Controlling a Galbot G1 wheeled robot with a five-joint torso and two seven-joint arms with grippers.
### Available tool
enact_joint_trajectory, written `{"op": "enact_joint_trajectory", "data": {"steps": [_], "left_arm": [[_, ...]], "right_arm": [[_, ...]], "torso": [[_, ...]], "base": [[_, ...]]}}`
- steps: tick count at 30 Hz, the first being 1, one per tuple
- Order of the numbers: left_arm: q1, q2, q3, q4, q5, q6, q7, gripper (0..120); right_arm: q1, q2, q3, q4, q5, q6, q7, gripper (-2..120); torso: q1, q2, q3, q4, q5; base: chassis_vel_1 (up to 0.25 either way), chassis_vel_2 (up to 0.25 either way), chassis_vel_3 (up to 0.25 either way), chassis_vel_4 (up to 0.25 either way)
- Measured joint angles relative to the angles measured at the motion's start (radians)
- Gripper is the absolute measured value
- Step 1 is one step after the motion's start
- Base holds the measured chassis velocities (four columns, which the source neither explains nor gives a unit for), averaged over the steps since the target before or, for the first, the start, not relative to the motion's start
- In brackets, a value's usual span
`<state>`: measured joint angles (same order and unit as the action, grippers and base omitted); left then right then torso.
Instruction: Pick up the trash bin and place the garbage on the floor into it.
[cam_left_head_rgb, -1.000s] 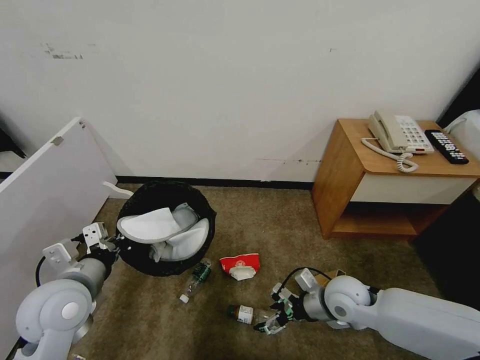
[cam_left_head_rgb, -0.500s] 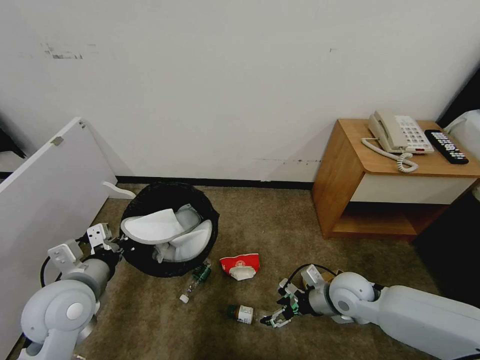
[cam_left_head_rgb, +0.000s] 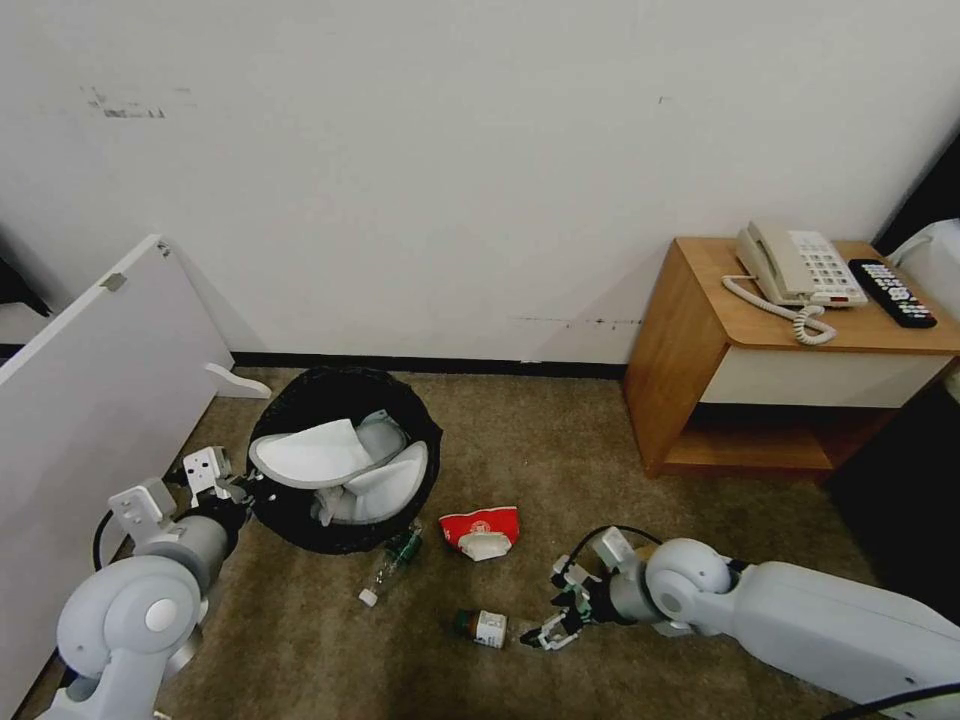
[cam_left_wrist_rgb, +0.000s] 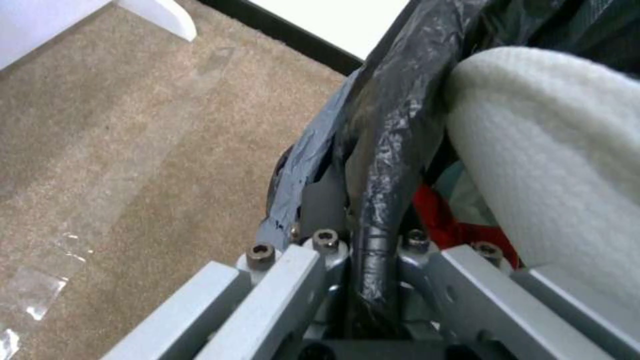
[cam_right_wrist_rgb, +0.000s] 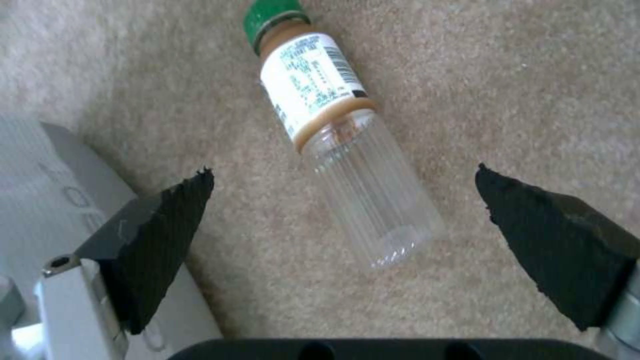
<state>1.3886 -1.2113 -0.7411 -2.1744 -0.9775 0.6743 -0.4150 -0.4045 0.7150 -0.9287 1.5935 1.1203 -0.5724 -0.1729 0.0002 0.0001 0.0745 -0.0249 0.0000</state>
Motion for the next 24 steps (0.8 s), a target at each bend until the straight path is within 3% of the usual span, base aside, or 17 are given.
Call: {"op": "enact_joint_trajectory", "data": {"steps": [12,24], "left_arm": [[0.003,-0.007,-0.011,0.018,0.003,-0.008,0.015,1],[0.000,-0.014,-0.009,0.032,0.008,-0.012,0.026,1]], "right_arm": [[0.090,0.094,-0.111,-0.111,-0.030,0.007,-0.024,100],[0.082,0.143,-0.149,-0.193,-0.036,0.018,-0.026,100]], "torso": [[0.000,0.000,0.000,-0.0001,-0.0001],[0.000,0.000,0.000,-0.0002,-0.0001]], "base": [[0.000,0.000,0.000,0.000],[0.000,0.000,0.000,0.000]]}}
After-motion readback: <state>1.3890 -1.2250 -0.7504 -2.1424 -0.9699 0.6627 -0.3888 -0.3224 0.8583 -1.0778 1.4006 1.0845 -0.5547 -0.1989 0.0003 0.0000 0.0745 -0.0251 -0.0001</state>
